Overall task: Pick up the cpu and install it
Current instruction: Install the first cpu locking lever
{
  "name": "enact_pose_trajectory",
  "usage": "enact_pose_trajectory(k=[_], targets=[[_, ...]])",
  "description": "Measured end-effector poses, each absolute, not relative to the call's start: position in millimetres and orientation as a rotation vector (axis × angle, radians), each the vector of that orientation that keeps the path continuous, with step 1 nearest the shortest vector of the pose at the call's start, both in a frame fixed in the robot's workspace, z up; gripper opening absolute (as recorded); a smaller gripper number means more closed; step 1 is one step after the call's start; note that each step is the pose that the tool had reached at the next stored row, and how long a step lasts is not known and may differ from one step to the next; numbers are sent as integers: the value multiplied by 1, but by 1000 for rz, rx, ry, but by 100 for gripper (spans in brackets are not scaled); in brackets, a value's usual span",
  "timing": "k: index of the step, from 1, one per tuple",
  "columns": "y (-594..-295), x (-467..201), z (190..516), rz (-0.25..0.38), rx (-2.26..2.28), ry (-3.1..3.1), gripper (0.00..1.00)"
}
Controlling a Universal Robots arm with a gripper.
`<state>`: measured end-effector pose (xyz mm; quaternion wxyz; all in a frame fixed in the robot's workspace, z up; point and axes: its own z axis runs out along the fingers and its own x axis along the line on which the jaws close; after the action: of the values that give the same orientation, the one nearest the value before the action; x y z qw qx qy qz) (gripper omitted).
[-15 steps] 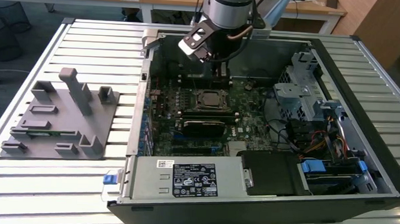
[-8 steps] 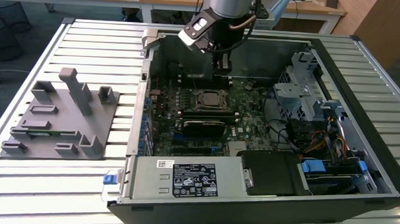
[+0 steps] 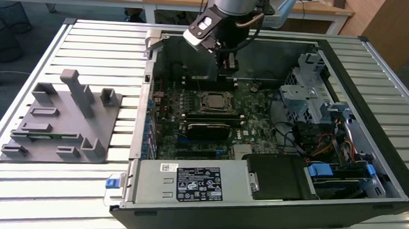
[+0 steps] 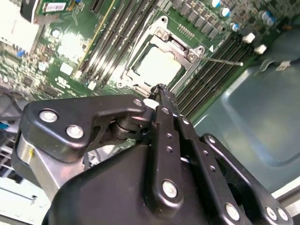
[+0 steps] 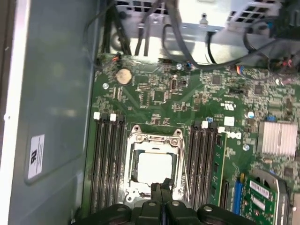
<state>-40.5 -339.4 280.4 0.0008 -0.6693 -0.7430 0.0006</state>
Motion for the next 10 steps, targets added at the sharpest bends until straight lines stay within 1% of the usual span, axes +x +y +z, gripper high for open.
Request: enact_pose_trajectory(k=[10], targets=[[-339, -43, 279, 3, -1933, -2476, 11]])
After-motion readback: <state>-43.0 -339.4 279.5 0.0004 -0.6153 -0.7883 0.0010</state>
